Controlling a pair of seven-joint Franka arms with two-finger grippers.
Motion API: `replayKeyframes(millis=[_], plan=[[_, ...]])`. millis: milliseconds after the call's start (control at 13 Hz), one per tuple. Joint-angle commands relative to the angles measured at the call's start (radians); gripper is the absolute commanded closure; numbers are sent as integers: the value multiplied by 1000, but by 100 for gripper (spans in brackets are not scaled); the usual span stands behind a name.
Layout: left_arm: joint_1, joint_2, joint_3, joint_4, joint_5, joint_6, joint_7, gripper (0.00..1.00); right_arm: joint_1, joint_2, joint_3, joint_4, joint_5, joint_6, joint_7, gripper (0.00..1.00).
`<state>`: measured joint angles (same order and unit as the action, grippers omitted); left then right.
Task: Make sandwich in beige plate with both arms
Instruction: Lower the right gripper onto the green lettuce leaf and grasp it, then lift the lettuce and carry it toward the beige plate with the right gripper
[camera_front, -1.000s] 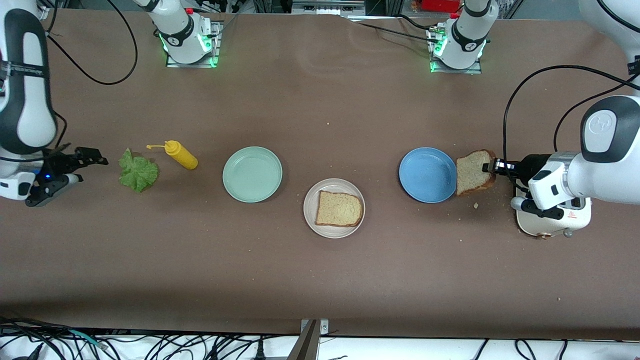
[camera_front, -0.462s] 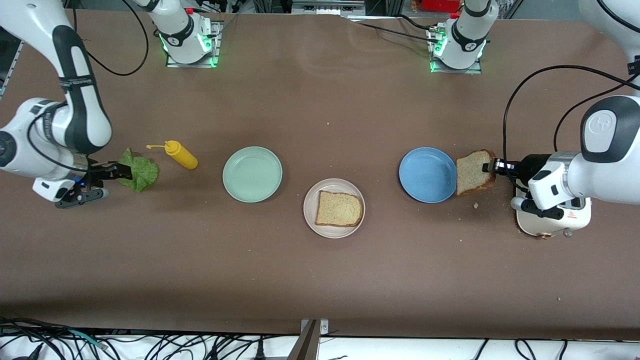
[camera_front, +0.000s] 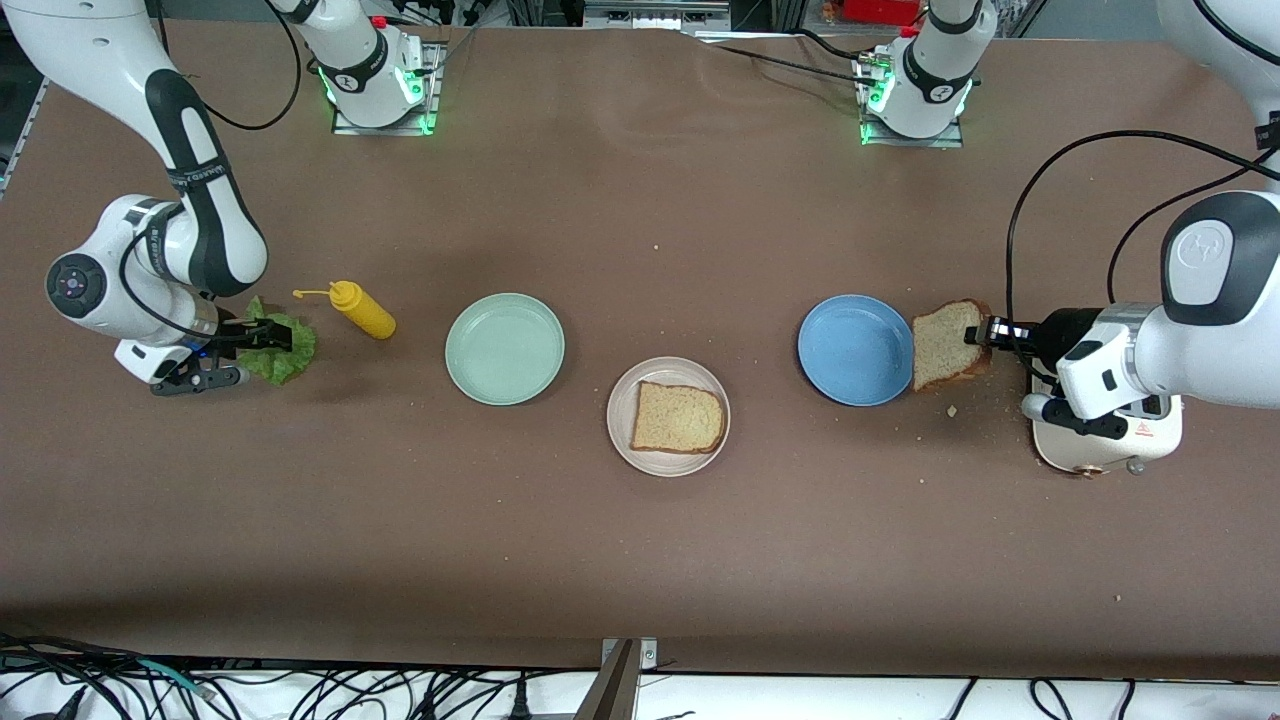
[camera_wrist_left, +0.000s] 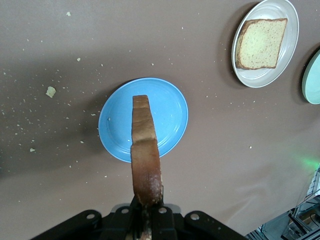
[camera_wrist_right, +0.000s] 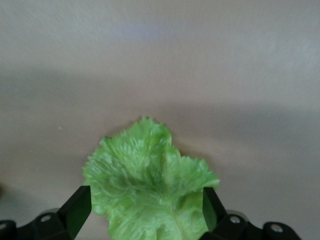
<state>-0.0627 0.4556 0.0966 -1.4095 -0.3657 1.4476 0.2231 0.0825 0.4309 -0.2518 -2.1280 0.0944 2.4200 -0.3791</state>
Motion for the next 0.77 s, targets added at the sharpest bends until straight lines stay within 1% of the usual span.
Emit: replayKeyframes(millis=[0,77,231,308,385,538,692], plan=[[-2,3,6,17,-36,-10,-10,100,-23,3,12,-21,-24,24,37,11],[-2,3,6,17,-36,-12,-10,100,-24,14,12,-21,-24,46,26,31],[-2,3,6,17,-36,-10,-10,100,-24,28,12,-21,-24,70,19,76],[-2,3,6,17,-36,-10,-10,100,-26,32,12,-21,-24,70,16,93],[-2,2,6,17,-36,-12,-10,100,-26,32,12,-21,-24,70,14,100],[-2,2,6,17,-36,-10,-10,100,-27,28,12,-18,-24,67,14,100],[-2,2,6,17,-36,-12,-10,100,-27,0,16,-3,-25,59,0,100]])
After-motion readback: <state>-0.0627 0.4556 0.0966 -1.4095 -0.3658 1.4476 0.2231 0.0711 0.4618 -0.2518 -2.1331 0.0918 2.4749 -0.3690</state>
